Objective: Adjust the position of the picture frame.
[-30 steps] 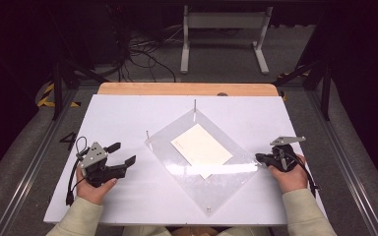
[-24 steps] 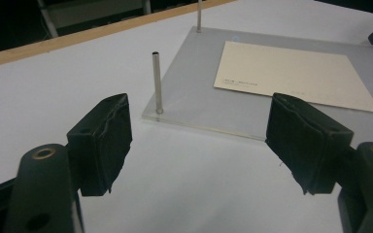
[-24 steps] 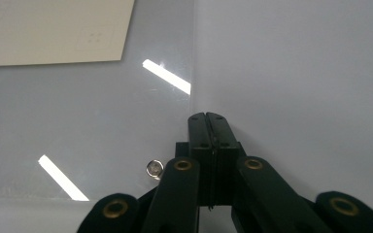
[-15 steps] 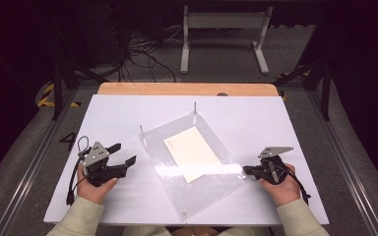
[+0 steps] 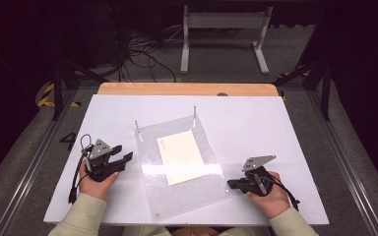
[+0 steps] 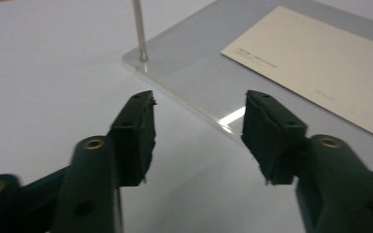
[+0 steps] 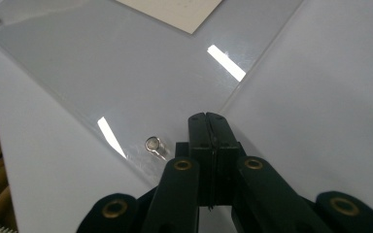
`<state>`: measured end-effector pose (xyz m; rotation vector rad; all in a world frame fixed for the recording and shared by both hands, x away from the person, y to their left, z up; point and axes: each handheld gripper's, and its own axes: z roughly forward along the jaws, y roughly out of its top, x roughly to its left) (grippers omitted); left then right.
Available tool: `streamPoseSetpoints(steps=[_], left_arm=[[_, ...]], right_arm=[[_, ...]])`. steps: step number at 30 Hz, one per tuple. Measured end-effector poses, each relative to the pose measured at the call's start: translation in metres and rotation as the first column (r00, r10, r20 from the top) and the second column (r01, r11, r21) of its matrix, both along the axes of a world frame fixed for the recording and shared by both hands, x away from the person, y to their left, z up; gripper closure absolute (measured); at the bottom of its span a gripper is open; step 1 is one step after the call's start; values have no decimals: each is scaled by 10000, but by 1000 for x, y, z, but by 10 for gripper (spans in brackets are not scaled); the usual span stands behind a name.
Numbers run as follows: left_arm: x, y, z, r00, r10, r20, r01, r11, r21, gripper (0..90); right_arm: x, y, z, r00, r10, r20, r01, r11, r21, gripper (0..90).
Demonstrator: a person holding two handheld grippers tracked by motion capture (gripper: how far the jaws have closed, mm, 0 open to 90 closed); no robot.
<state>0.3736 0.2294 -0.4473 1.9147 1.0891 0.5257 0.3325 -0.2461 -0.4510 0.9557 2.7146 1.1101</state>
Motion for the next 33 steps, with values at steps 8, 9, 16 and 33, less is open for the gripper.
streamPoseSetpoints(steps=[8, 9, 16, 33], left_arm=[[24, 0, -8, 9867, 862, -1376, -860, 9963, 72, 894], [29, -1, -10, 9835, 950, -1538, -944, 9955, 111, 894], [50, -19, -17, 9753, 729, -2087, -662, 9970, 389, 893], [91, -89, -19, 9829, -134, -1834, 113, 9999, -125, 897]], right_arm=[[-6, 6, 1, 9980, 388, 498, -392, 9992, 74, 876], [-6, 5, 3, 9974, 297, 657, -304, 9995, 102, 867], [-5, -3, 11, 9930, -161, 1174, 105, 9988, 482, 859], [-15, -21, 16, 9896, -664, 1277, 575, 9958, 718, 863]])
